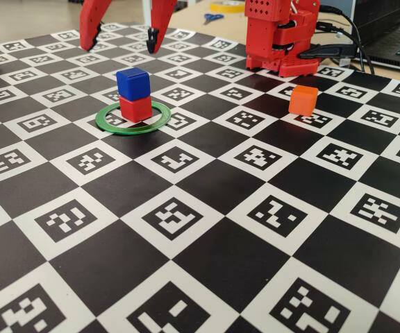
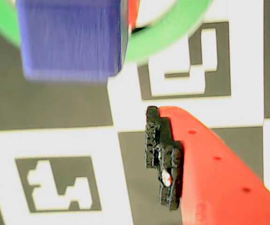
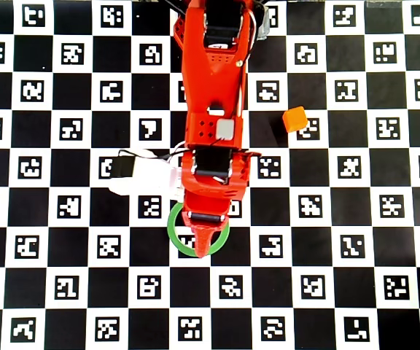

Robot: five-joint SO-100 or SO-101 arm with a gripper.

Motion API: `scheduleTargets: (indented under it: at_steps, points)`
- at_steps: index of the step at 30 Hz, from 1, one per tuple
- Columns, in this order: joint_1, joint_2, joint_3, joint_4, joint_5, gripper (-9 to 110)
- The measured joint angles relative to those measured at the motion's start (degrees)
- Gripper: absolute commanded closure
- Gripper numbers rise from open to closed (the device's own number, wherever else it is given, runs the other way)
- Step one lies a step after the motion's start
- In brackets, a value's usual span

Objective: Grab the red cube then put it in the green circle then put the blue cube on top and finally the orange cube on top

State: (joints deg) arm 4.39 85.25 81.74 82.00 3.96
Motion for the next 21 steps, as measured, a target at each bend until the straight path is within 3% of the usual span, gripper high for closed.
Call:
scheduleTargets:
  at_steps: [12,21]
  points:
    - [-6.1,11.3,-1.5,9.4,12.3,57]
    - [-15.6,26.8,11.1,4.4,15.6,59]
